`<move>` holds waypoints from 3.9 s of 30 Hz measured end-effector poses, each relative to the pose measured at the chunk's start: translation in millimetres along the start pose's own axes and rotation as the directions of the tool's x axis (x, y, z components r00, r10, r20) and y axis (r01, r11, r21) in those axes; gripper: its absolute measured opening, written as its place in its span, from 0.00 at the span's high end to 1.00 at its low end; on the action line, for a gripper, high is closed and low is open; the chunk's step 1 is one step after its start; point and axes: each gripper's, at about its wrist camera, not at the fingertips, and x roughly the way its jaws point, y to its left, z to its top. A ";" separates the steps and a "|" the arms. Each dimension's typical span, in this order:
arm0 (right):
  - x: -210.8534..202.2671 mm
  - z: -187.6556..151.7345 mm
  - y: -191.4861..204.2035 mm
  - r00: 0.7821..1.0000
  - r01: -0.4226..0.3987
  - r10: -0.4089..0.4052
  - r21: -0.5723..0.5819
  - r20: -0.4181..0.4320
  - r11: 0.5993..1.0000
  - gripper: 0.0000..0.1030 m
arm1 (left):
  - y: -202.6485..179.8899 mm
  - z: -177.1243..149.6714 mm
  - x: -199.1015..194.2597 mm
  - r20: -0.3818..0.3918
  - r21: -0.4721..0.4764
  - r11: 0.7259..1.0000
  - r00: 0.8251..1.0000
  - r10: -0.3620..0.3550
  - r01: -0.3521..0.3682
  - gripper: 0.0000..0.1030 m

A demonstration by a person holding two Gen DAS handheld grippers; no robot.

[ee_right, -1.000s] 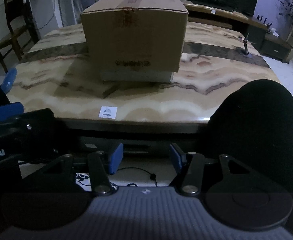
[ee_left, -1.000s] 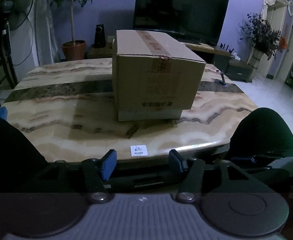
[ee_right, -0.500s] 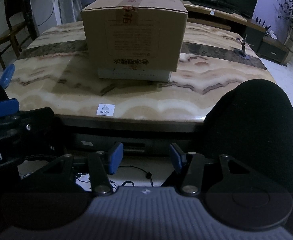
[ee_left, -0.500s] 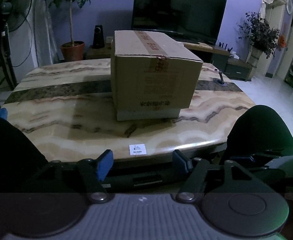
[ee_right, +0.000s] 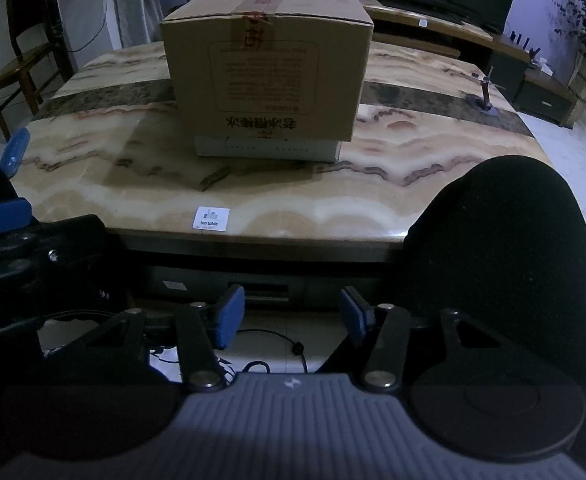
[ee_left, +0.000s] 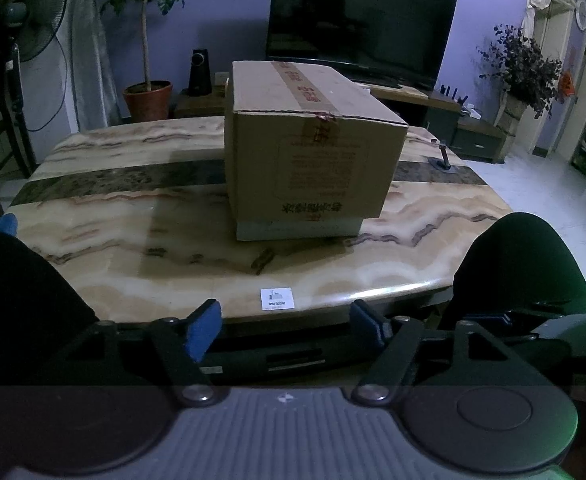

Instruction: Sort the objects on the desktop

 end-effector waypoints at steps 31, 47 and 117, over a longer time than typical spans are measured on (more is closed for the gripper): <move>12.3 18.9 -4.1 0.998 0.008 -0.011 0.064 0.058 0.998 0.40 | -2.4 9.6 -10.1 0.001 0.014 0.995 0.995 0.096 -0.096 0.04; 7.1 20.8 -3.1 0.998 -0.006 0.002 0.057 0.068 0.998 0.34 | -4.6 10.4 -9.4 -0.007 0.038 0.996 0.997 0.080 -0.079 0.01; -21.6 9.0 -5.0 0.988 -0.080 0.065 0.101 0.143 0.992 0.00 | 4.9 10.6 -37.7 0.143 -0.052 0.995 0.986 0.090 -0.083 0.01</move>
